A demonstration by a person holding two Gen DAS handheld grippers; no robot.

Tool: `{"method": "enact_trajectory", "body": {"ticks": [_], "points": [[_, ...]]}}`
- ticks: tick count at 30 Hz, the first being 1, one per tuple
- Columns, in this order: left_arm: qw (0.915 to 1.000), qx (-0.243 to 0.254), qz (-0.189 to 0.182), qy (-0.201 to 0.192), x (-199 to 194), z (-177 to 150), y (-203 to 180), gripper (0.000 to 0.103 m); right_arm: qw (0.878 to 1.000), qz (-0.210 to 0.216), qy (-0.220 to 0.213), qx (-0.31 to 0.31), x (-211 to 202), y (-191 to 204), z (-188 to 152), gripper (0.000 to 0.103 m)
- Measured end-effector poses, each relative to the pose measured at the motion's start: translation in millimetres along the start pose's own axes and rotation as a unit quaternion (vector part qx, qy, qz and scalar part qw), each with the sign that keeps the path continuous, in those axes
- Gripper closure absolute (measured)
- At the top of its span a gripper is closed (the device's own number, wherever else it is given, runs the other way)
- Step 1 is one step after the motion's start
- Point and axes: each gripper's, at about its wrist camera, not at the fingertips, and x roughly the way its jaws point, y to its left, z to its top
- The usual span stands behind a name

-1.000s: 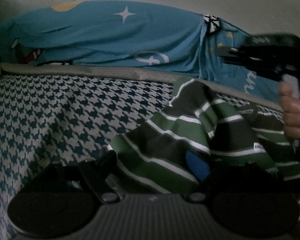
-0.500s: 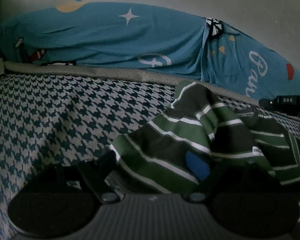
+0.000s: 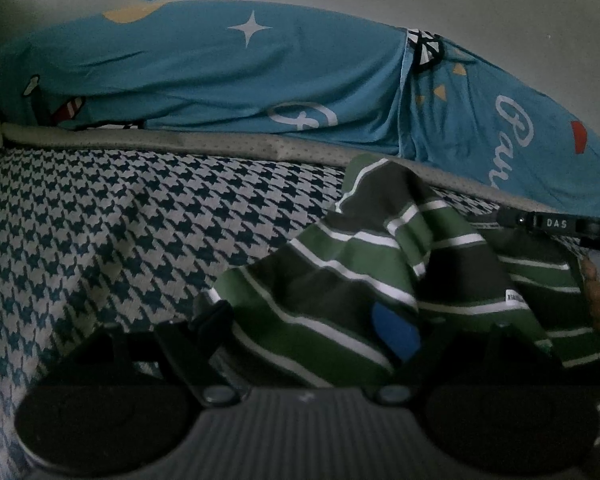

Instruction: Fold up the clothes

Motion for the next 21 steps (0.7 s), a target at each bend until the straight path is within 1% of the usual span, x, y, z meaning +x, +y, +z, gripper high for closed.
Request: {"method": "enact_trajectory", "body": {"ticks": [3,4,5,7,10,13,15,17,19,21], "points": [[1.0,0.001,0.002,-0.002,0.5,-0.3,-0.8,0.022,1.0,-0.002,-0.004,-0.017,0.0,4.2,-0.7,0.081],[1.0,0.002,0.002,-0.002,1.0,-0.3,-1.3,0.022,1.0,-0.001,-0.005,-0.021,-0.4,5.4,-0.4,0.085],[1.0,0.003,0.003,-0.003,1.3,-0.3,-1.7,0.022,1.0,-0.001,-0.007,-0.024,-1.0,6.8,-0.1,0.087],[0.9999,0.007,0.006,-0.006,1.2,-0.1,-2.8,0.022,1.0,-0.011,-0.016,-0.023,-2.1,8.4,1.1,0.088],[0.9997,0.016,0.012,-0.012,0.1,0.6,-4.2,0.022,0.998,-0.043,-0.04,-0.002,-5.0,4.5,6.5,0.088],[0.9992,0.027,0.023,-0.018,-0.8,1.2,-6.0,0.022,0.994,-0.084,-0.069,0.027,-8.0,-4.1,13.6,0.089],[0.9989,0.032,0.029,-0.017,-0.2,1.6,-6.4,0.022,0.991,-0.098,-0.076,0.039,-5.4,-5.8,14.9,0.089],[0.9989,0.031,0.032,-0.014,0.5,2.4,-6.0,0.022,0.99,-0.12,-0.069,0.036,3.0,-2.3,14.0,0.089],[0.9987,0.029,0.039,-0.012,0.0,3.8,-5.0,0.022,0.988,-0.142,-0.048,0.035,14.6,0.7,11.9,0.089],[0.9985,0.023,0.048,-0.013,-1.2,6.4,-1.6,0.022,0.987,-0.152,-0.03,0.038,22.4,1.8,10.9,0.088]]}}
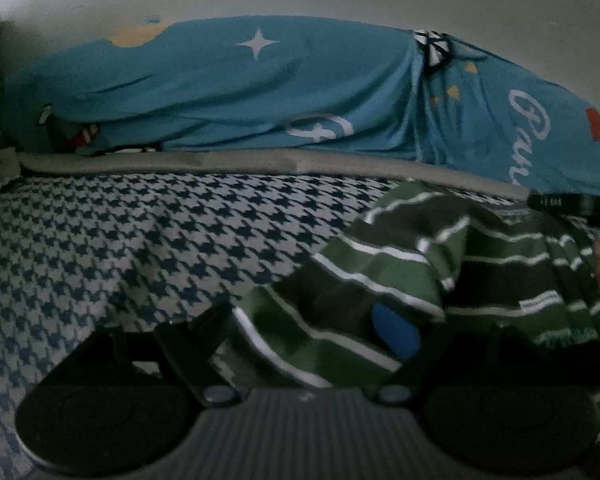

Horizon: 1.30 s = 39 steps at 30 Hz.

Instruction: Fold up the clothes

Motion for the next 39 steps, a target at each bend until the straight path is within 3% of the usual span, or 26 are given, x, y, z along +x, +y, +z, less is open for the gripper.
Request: {"method": "enact_trajectory", "body": {"ticks": [7,17,26,34,36,39], "points": [[0.9984,-0.051,-0.012,0.022,1.2,7.2,22.1,0.022,1.0,0.001,-0.019,0.022,-24.7,-1.4,22.7,0.082],[0.9922,-0.099,-0.046,0.059,9.2,3.4,45.0,0.022,0.998,0.052,-0.035,0.023,-85.5,26.3,42.5,0.082],[0.9935,-0.086,-0.054,0.052,13.5,1.1,42.6,0.019,0.996,0.08,-0.037,0.032,-151.5,36.6,31.1,0.081],[0.9975,-0.055,-0.04,0.02,15.9,0.1,29.7,0.053,0.991,0.092,-0.009,0.093,-207.7,24.0,-12.7,0.079],[0.9982,-0.046,-0.037,0.012,16.1,-0.8,27.5,0.072,0.991,0.09,-0.008,0.1,-214.0,20.8,-17.1,0.079],[0.9989,-0.035,-0.033,-0.001,14.5,-2.3,25.4,0.091,0.993,0.075,-0.017,0.087,-215.3,19.1,-16.3,0.079]]}}
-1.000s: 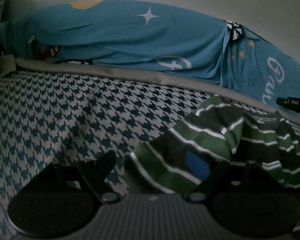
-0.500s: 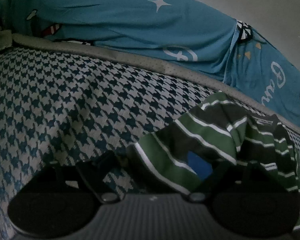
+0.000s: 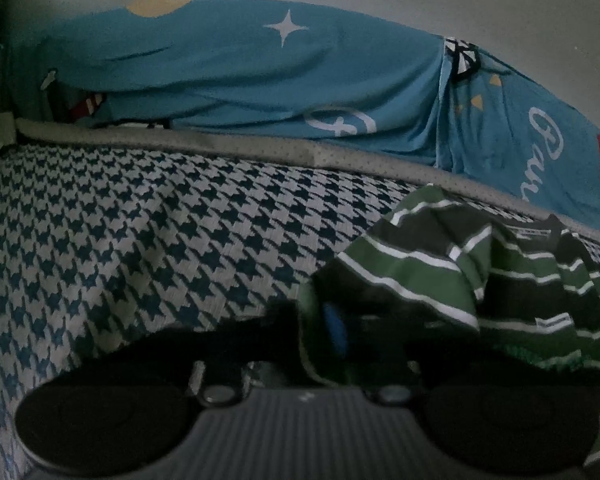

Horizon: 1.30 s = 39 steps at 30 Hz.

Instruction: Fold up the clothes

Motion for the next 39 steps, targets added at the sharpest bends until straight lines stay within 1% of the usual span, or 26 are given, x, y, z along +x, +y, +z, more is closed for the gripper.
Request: {"method": "enact_trajectory", "body": {"ticks": [4,7,10,12,14,17,21,25,27,30,31,33,34,36,39], "points": [[0.9996,0.022,0.012,-0.017,-4.2,-0.6,-6.5,0.094,0.999,-0.031,-0.012,-0.031,-0.3,1.0,0.1,0.079],[0.998,0.041,0.03,-0.036,-7.1,4.0,-11.3,0.094,0.999,-0.029,-0.016,-0.035,0.2,2.5,-0.1,0.079],[0.9943,0.071,0.052,-0.06,-8.6,13.7,-14.5,0.094,0.999,-0.027,-0.016,-0.039,3.1,5.6,-0.9,0.079],[0.9899,0.101,0.067,-0.074,-6.9,21.6,-15.3,0.094,0.999,-0.025,-0.011,-0.039,7.1,7.1,-1.8,0.079],[0.9853,0.119,0.085,-0.087,-4.7,29.8,-12.2,0.094,0.999,-0.022,-0.006,-0.04,10.5,8.5,-2.4,0.079],[0.9819,0.125,0.104,-0.097,0.8,45.9,-0.7,0.094,0.999,-0.019,-0.004,-0.043,15.0,11.0,-3.0,0.079],[0.9735,0.159,0.12,-0.113,15.2,61.5,4.0,0.094,0.999,-0.017,0.003,-0.041,21.5,12.2,-4.7,0.079],[0.9618,0.208,0.126,-0.126,31.3,72.2,-1.6,0.094,0.999,-0.017,0.013,-0.038,28.5,12.7,-6.7,0.079],[0.9539,0.238,0.133,-0.125,40.2,74.5,-5.6,0.094,0.999,-0.019,0.017,-0.039,31.8,12.5,-6.9,0.079],[0.9499,0.261,0.144,-0.095,57.1,74.5,-5.7,0.092,0.999,-0.02,0.027,-0.036,36.7,10.3,-6.5,0.079],[0.9538,0.253,0.143,-0.077,63.1,74.3,-2.1,0.091,0.999,-0.019,0.029,-0.033,37.8,8.7,-6.0,0.079],[0.9614,0.231,0.141,-0.051,72.0,73.6,7.1,0.089,0.999,-0.018,0.033,-0.026,39.9,5.2,-4.6,0.079],[0.9638,0.219,0.146,-0.041,75.4,73.5,12.6,0.087,0.999,-0.02,0.033,-0.023,39.9,3.0,-3.1,0.079],[0.9686,0.198,0.147,-0.035,75.4,75.1,22.1,0.075,0.999,-0.023,0.03,-0.018,38.5,-1.5,0.1,0.079],[0.9788,0.156,0.129,-0.034,65.4,80.0,33.2,0.071,0.999,-0.029,0.022,-0.014,34.6,-10.8,4.9,0.078]]}}
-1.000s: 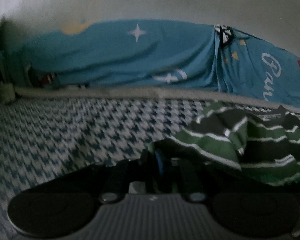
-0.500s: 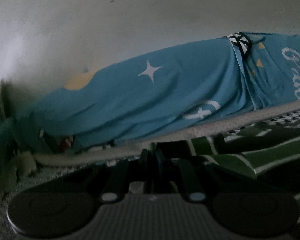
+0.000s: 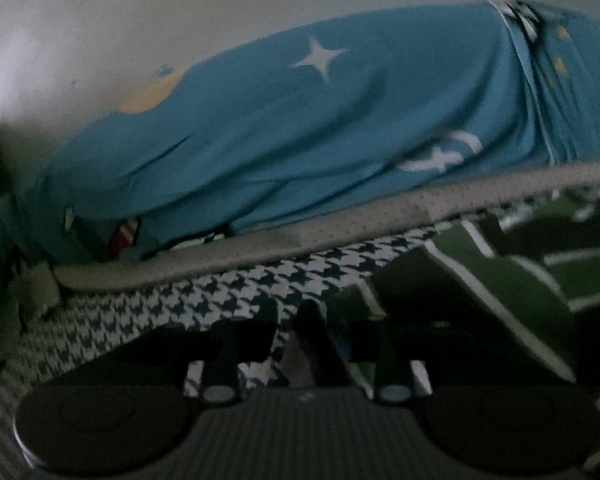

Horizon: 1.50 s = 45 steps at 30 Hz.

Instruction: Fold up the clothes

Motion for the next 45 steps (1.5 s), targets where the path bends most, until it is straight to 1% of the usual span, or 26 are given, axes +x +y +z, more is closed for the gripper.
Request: {"method": "enact_trajectory", "body": {"ticks": [3,8,10,14,16,18,24,28,30,32,35,39,43,45], "points": [[0.9993,-0.031,-0.019,0.003,-11.4,0.7,7.0,0.069,1.0,-0.014,-0.008,0.004,-4.2,-14.5,5.3,0.074],[0.9956,-0.074,-0.057,0.009,-44.1,1.6,4.2,0.062,0.998,-0.044,-0.016,0.03,-10.3,-48.2,9.9,0.073],[0.9936,-0.087,-0.071,0.012,-57.2,0.7,1.6,0.062,0.997,-0.06,-0.018,0.038,-12.8,-61.8,11.4,0.073],[0.9924,-0.084,-0.09,0.006,-81.8,-1.9,-10.2,0.058,0.995,-0.082,-0.008,0.057,-13.8,-90.2,11.2,0.07],[0.9923,-0.08,-0.095,0.0,-96.7,-7.3,-14.1,0.055,0.993,-0.098,-0.002,0.067,-14.6,-106.1,9.7,0.068],[0.9919,-0.079,-0.099,-0.002,-108.9,-13.1,-16.9,0.05,0.991,-0.112,0.003,0.079,-14.4,-121.2,7.3,0.067],[0.991,-0.069,-0.114,0.006,-135.0,-34.6,-29.5,0.049,0.983,-0.129,0.029,0.126,-9.6,-157.5,-1.1,0.066],[0.9905,-0.058,-0.124,0.015,-145.9,-45.8,-40.3,0.047,0.981,-0.13,0.041,0.135,-1.8,-167.3,-8.7,0.065],[0.99,-0.053,-0.129,0.02,-147.1,-49.2,-44.8,0.044,0.981,-0.131,0.047,0.136,3.7,-170.7,-12.8,0.064],[0.9903,-0.047,-0.129,0.022,-147.8,-51.6,-49.8,0.044,0.98,-0.133,0.051,0.136,9.0,-172.7,-16.1,0.062],[0.99,-0.044,-0.131,0.027,-146.7,-53.2,-53.1,0.042,0.981,-0.131,0.058,0.133,17.4,-172.2,-19.0,0.061],[0.9897,-0.042,-0.134,0.032,-145.1,-54.5,-56.1,0.04,0.982,-0.136,0.066,0.115,27.1,-166.9,-21.4,0.061],[0.9897,-0.04,-0.133,0.036,-142.8,-55.8,-57.4,0.037,0.984,-0.144,0.06,0.091,32.1,-159.1,-23.2,0.061],[0.9896,-0.039,-0.133,0.039,-141.4,-56.6,-57.7,0.037,0.985,-0.141,0.058,0.081,33.5,-154.4,-22.8,0.065]]}}
